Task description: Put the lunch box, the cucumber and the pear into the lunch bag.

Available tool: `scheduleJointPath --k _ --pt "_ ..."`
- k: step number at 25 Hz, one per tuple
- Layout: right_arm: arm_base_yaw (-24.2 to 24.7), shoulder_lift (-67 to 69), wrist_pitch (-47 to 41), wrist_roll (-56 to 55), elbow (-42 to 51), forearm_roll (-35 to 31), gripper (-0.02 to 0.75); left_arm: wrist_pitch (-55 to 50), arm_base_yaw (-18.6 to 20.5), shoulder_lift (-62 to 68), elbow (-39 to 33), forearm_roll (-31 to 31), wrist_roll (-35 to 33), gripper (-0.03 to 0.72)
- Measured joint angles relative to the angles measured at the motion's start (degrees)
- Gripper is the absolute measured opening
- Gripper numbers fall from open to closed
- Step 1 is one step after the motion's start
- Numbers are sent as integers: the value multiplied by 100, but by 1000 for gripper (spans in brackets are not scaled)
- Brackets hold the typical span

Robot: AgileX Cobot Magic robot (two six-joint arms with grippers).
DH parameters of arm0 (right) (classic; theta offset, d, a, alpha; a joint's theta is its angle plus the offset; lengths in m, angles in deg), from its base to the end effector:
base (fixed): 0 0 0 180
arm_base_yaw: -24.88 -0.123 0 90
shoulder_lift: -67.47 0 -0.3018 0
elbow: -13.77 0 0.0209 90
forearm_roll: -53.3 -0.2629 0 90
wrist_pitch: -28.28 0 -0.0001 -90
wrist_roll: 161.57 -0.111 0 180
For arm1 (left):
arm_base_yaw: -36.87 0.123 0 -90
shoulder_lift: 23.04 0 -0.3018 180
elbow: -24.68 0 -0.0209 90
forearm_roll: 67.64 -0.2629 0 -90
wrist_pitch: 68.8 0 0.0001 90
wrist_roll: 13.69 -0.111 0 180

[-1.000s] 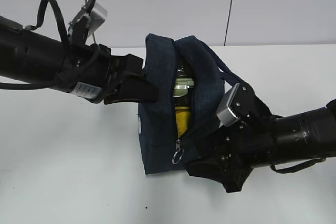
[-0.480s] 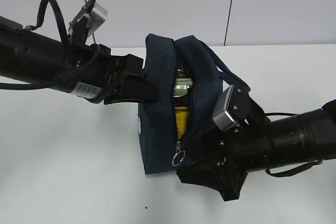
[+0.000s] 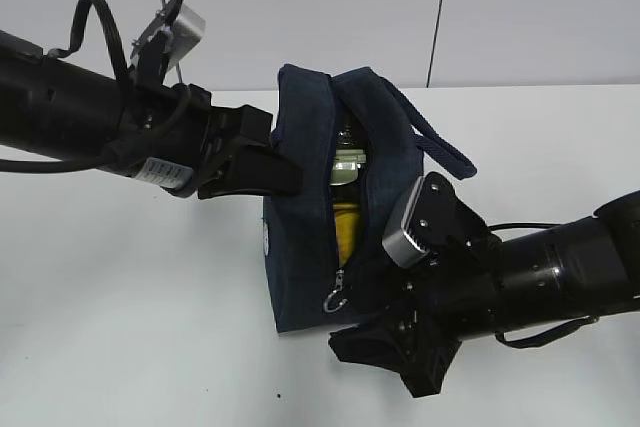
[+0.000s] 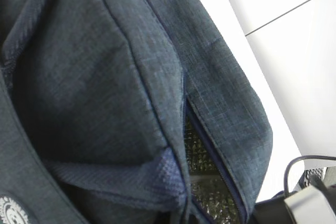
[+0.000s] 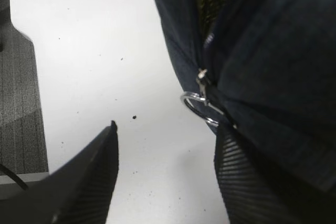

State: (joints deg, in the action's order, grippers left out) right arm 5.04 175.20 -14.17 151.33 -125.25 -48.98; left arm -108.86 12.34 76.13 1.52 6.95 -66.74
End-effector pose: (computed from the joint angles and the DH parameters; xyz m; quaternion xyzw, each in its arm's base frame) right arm 0.2596 0.1716 0.1350 -0.4601 0.7526 0.3086 0.3561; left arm 0.2834 -0.2051 0.2365 0.1818 0.8625 -0.4123 0.2304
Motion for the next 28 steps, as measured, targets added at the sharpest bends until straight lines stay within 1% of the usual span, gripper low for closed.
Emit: scheduleJointPath --k 13,28 --pt "0 0 244 -14 0 -27 459 -4 0 0 0 0 -21 -15" --pt "0 76 230 -14 -109 -40 460 -4 0 0 0 0 -41 -15"
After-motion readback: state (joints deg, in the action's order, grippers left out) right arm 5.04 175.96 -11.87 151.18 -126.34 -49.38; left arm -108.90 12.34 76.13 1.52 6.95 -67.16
